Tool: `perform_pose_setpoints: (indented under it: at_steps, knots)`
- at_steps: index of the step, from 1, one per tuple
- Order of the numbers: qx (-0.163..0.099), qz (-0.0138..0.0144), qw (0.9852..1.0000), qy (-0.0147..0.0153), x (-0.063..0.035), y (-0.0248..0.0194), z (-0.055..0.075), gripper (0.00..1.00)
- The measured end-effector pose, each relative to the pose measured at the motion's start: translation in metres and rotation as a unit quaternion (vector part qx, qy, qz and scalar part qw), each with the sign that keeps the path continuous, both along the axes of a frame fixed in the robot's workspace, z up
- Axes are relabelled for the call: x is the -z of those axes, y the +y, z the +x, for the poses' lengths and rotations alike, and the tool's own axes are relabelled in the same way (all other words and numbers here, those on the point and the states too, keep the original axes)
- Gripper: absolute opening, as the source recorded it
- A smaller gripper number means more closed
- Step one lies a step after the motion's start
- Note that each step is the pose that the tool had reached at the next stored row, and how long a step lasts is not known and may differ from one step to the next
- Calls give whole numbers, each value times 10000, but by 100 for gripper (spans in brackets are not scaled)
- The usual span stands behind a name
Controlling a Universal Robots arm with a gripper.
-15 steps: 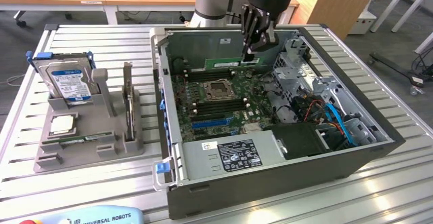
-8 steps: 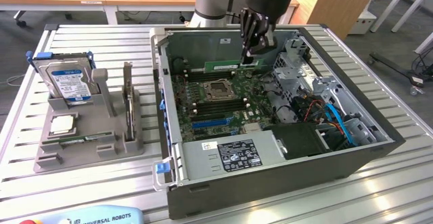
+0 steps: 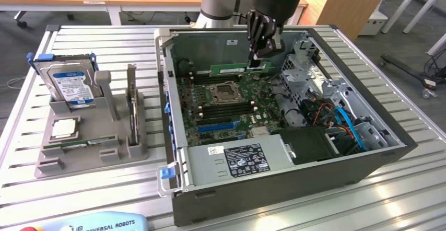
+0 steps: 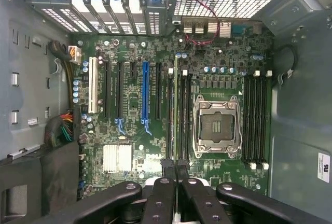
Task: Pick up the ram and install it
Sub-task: 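Pick up the ram and move it above insertion slot, then insert the ram into the slot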
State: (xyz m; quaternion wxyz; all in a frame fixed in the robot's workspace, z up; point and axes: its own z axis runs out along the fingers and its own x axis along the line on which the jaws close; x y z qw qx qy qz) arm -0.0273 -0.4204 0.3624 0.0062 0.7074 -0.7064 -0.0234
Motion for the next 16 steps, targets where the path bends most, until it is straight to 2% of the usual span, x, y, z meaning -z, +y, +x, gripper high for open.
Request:
perform_pose_setpoints:
  at_steps: [8,16]
  knots:
    - [6,-1,10000,0,23,88,0,12]
    - [6,-1,10000,0,24,90,0,12]
